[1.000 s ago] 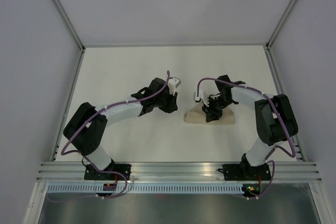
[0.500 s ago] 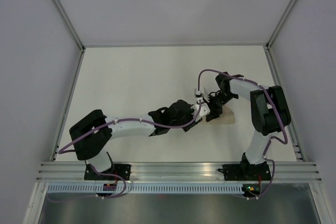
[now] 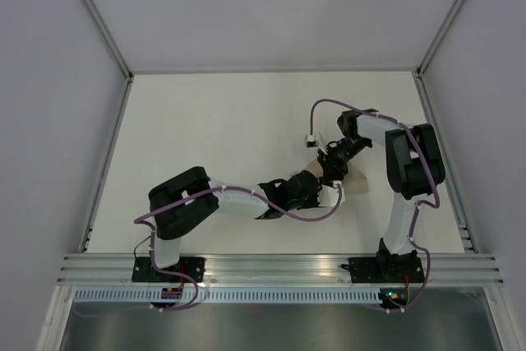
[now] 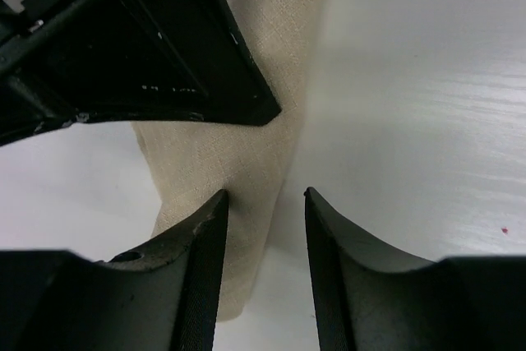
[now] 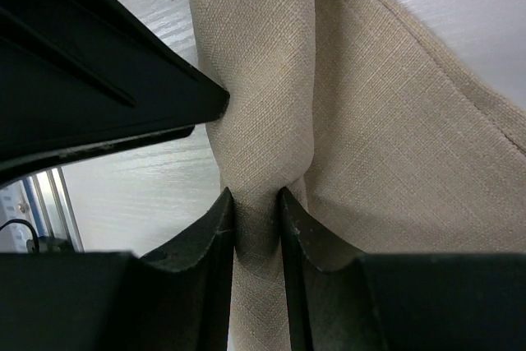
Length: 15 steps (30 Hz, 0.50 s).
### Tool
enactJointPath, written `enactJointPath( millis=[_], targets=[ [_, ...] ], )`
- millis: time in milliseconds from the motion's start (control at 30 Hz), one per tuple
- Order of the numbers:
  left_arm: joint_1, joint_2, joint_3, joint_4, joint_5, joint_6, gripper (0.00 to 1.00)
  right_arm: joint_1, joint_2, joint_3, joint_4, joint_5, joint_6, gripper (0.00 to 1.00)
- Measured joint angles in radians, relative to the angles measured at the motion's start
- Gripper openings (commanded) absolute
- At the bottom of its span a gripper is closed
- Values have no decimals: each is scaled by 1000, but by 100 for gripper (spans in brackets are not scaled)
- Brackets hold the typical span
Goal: Fold the napkin, place the utensils inside, and roll it up
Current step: Roll the napkin with the utensil
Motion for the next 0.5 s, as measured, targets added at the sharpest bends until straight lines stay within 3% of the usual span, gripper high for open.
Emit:
enactJointPath(
  millis=[500],
  targets=[
    [-9,118,98,33,-46,130,48,-9,69,66,-82,-19,-3,7]
  ],
)
